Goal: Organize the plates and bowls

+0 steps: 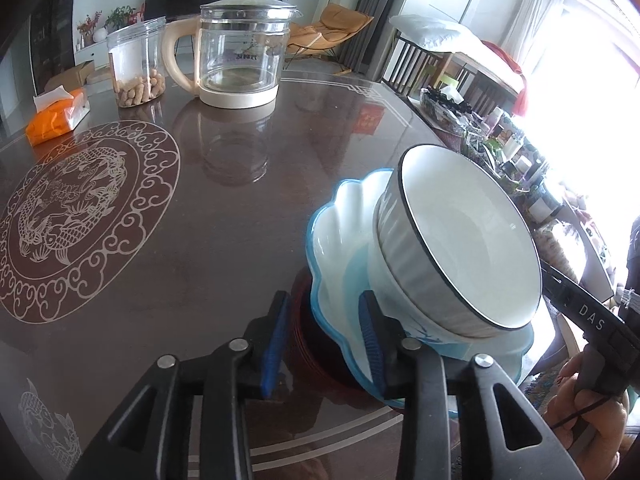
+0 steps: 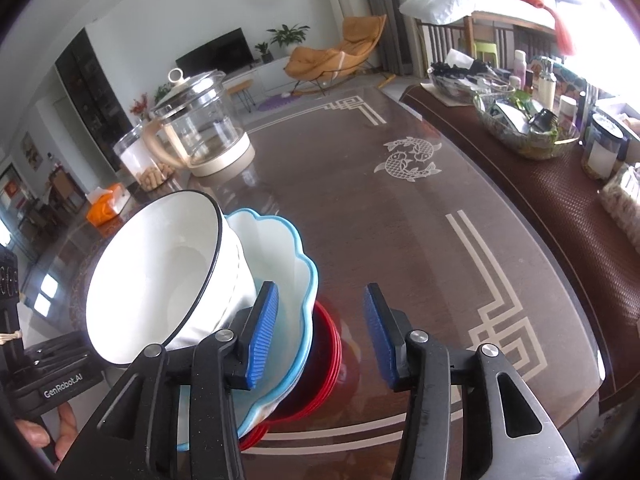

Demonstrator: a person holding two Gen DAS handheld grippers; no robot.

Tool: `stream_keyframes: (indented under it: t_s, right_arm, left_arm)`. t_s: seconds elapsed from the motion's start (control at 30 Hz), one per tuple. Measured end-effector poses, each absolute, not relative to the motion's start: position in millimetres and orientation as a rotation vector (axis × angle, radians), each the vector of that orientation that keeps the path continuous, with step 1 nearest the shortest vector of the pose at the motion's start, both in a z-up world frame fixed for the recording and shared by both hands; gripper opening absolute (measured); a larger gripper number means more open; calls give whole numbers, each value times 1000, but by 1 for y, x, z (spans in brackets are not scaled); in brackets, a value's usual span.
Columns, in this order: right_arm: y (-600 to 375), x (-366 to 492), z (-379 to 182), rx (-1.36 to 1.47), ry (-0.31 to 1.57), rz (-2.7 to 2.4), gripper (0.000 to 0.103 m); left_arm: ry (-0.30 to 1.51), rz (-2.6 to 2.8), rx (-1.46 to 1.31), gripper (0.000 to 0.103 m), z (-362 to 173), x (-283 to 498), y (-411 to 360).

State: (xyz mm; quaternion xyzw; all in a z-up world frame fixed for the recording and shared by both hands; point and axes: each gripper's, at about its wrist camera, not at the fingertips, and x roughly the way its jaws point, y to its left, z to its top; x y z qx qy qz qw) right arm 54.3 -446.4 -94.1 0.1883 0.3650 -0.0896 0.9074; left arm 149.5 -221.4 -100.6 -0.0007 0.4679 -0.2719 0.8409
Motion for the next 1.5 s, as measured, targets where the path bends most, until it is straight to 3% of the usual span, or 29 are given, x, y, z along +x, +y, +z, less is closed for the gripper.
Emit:
stream_keyframes:
  t_s: [0.03, 0.13, 0.4, 0.6, 0.7, 1.03, 1.3, 1.5]
  right_arm:
    - [-448, 52, -92, 395, 748, -187, 51]
    - [-450, 47, -87, 401, 732, -198, 53]
    - [-439, 16, -72, 386, 685, -257, 59]
    - [-413, -23, -56, 375, 678, -300, 65]
    - [-393, -45, -49, 355, 686, -307, 67]
    - [-349, -85, -43, 282, 709, -341, 71]
    - [-333, -90, -34, 238, 703, -331, 71]
    - [-322, -108, -19, 206, 652, -381, 76]
  left_arm:
    - [975, -563, -13, 61, -98, 149, -217]
    - [918, -510, -27, 78, -86, 146, -203]
    - [818, -395, 138, 92, -65, 113, -180]
    - [770, -383, 209, 94, -47, 78, -174]
    - [743, -393, 209, 100, -36, 61, -167]
    - [787, -359, 183, 101, -22, 32, -145]
    - [656, -326, 252, 101, -13, 0, -145]
    - [812, -400, 240, 101, -18, -2, -147]
